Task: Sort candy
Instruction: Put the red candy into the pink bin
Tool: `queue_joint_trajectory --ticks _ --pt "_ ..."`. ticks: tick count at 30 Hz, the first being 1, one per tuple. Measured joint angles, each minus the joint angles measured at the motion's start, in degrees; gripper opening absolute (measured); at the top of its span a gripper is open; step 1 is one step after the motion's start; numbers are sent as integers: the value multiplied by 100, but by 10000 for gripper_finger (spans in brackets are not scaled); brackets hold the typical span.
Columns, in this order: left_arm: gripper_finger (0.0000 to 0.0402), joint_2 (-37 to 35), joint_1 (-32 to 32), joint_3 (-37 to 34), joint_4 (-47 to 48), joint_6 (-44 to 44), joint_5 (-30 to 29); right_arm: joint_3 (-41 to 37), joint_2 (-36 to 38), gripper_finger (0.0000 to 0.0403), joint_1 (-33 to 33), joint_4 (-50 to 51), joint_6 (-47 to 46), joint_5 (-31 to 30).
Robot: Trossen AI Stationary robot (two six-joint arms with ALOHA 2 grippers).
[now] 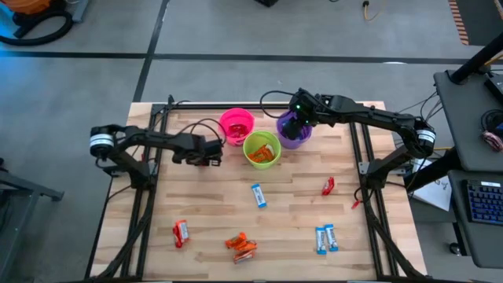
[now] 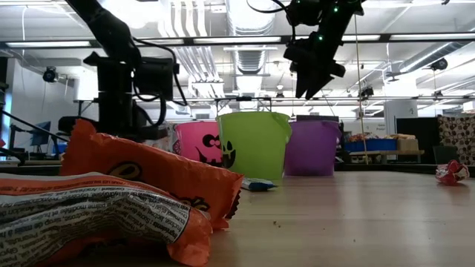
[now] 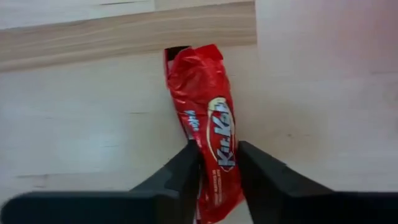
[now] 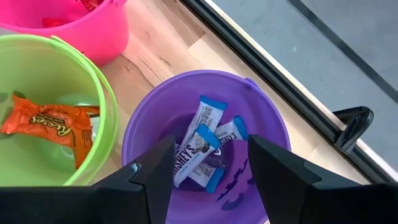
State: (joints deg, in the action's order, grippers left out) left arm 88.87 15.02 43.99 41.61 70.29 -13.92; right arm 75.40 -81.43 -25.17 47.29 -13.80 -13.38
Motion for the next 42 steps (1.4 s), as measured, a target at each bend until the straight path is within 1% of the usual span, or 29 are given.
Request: queue_joint_trajectory --ticks 4,6,8,12,14,17,20,23,24,26,27,28,29,31,37,42 --pt "32 156 -2 194 205 -62 56 0 0 192 1 -2 225 -7" --pt "13 197 -1 334 536 -73 123 0 0 192 2 -2 352 -9" --pt "9 184 -2 539 964 -109 138 -2 11 192 0 -2 478 -7" --pt "20 -46 -2 1101 1731 -455 138 -2 87 192 -18 -4 756 -9" --pt "21 -204 33 1430 1868 -776 125 -2 140 192 -72 -38 853 -5" --pt "17 -456 155 1997 1856 -1554 96 -2 243 192 -209 -231 869 -9" --pt "16 -632 316 2621 1539 -2756 95 48 339 192 -345 -477 1021 -9" --pt "15 -663 531 3103 717 -4214 162 124 402 192 -465 -775 1180 -9" --pt "15 -660 633 3193 348 -4701 326 136 420 192 -497 -925 1196 -7" --pt "15 -611 874 3254 -435 -5541 1084 163 428 192 -564 -1162 1198 -10" --pt "15 -569 993 3239 -798 -5849 1470 187 428 192 -595 -1240 1196 -10" --pt "15 -520 1080 3177 -1156 -6049 1724 201 428 192 -619 -1323 1195 -9" --pt "15 -469 1153 3104 -1428 -6175 1864 215 428 192 -631 -1392 1202 -12" --pt "15 -377 1285 2984 -1760 -6269 1909 221 435 192 -634 -1473 1241 -13" --pt "16 -182 1541 2650 -1615 -6369 1918 221 439 192 -638 -1457 1237 -11" --pt "28 -136 1594 2489 -1617 -6124 1913 221 439 192 -638 -1458 1107 -9"
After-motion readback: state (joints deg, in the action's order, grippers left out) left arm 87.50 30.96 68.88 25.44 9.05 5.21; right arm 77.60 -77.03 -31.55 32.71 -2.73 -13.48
